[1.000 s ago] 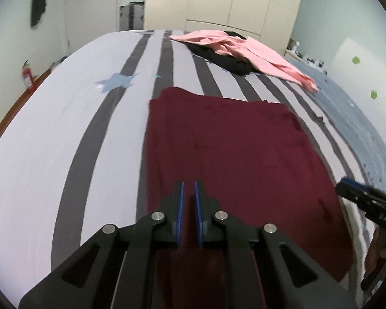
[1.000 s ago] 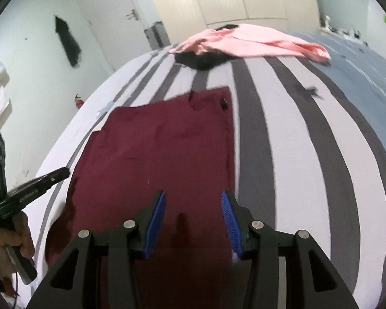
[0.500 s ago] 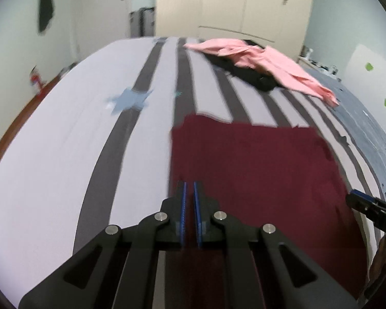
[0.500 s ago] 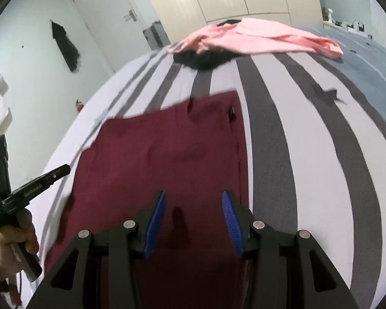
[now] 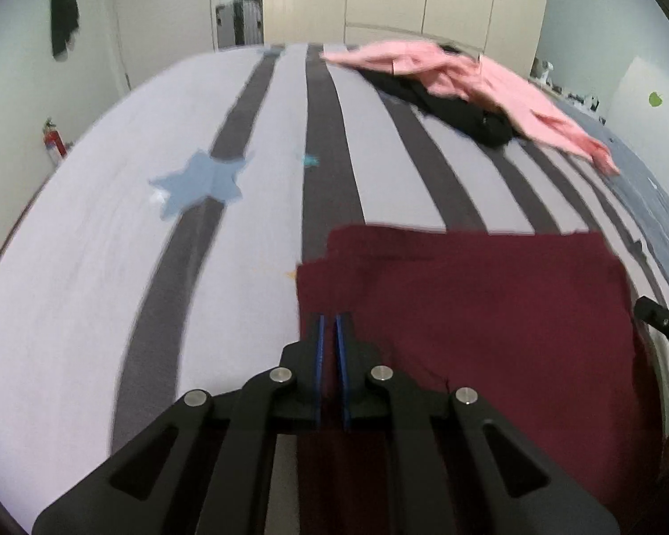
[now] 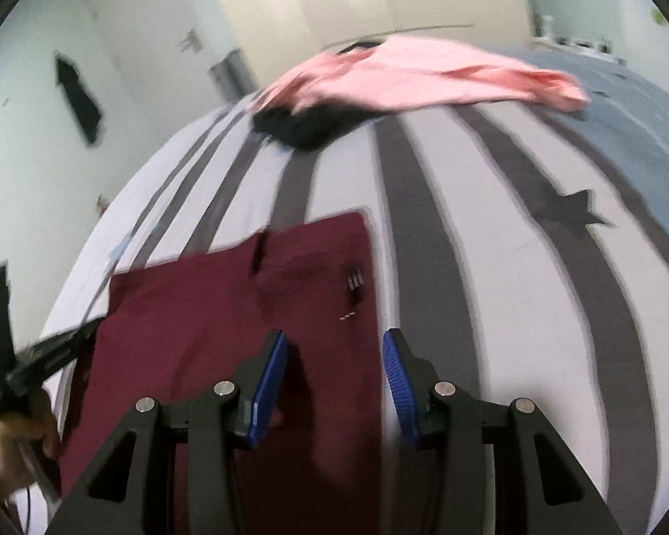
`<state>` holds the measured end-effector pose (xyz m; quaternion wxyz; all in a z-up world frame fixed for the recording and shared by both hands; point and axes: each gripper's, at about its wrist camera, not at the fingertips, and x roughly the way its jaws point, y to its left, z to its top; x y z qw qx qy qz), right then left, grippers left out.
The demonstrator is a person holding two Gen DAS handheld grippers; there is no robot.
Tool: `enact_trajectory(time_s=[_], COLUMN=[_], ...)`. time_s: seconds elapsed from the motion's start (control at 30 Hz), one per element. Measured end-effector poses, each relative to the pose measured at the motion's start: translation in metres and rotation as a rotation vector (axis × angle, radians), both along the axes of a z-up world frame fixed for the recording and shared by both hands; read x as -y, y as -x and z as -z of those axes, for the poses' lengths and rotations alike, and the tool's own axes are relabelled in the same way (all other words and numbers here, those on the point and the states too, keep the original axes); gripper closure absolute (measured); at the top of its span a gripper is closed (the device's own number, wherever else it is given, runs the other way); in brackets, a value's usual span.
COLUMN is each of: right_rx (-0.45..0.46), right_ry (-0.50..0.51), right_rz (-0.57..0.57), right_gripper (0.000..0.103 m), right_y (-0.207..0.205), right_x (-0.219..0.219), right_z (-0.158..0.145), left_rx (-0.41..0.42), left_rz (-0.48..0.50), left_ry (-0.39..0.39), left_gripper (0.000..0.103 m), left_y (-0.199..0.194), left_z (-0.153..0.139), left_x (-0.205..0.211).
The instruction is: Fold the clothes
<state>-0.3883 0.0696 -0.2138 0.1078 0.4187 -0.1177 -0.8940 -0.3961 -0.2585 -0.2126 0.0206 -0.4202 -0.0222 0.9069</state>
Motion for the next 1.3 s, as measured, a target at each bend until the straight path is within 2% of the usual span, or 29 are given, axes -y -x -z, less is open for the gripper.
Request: enact_trajectory(time_s=[0.13,0.2,0.3,0.37,0.43,0.57,0.77,1.03,1.13,1.3], right_rx=[-0.005,-0.009,-0.003,0.011,0.036,0.099,0.167,0.17,0.163,0.165], right_ry=[-0.007,-0.033,-0.08,-0.092,-0.091,-0.061,-0.057,-0.046,-0.049,-0.038], right_rz=[0.021,-0.013,-0.087,-0.125,-0.145,-0.154,-0.192,-0.174,-0.181,-0.182], right_gripper=[0.061,0.061,0.061,0.061,0.061,0.059,0.057,0.057,0.055,0.054], right_y=[-0.008,-0.02,-0.048,-0.069,-0.094,-0.136,-0.196,-0.232,-0.238,-0.242], right_x=[-0.021,-0.024,-0.021,-0.019,-0.019,-0.023,-0.022,-0.027,-0.026,-0.027], right_z=[-0.01,-0.016,-0.025,-0.027,-0.026,-0.024,-0.01,0.003,0.003,0.006], left_rx=[-0.039,-0.046,-0.024,0.01,0.046,0.115,0.169,0.149,0.157,0.186], left_rz=[-0.004,0.009,0.015,-0.002,-0.021,-0.048,-0.061,-0.045,-0.022,-0.039], left_ry=[-0.042,-0.055,-0.105,-0.133,-0.153,-0.157,-0.128,-0.146,-0.146,-0.176], left_gripper=[0.097,0.09,0.075,0.056,0.052,0.051,0.051,0.051,0.051,0.05], left_y=[-0.022,-0.042,-0.078,-0.109,-0.141,-0.196,-0.248,-0.273,-0.275,-0.281], left_z=[-0.026,-0.037,-0.048,-0.049,-0.048,-0.04,-0.022,-0.018,-0.012,0.003], left_x=[0.005,0.006,0.005,0.007,0.008,0.007,0.003,-0.001,-0.005,-0.001])
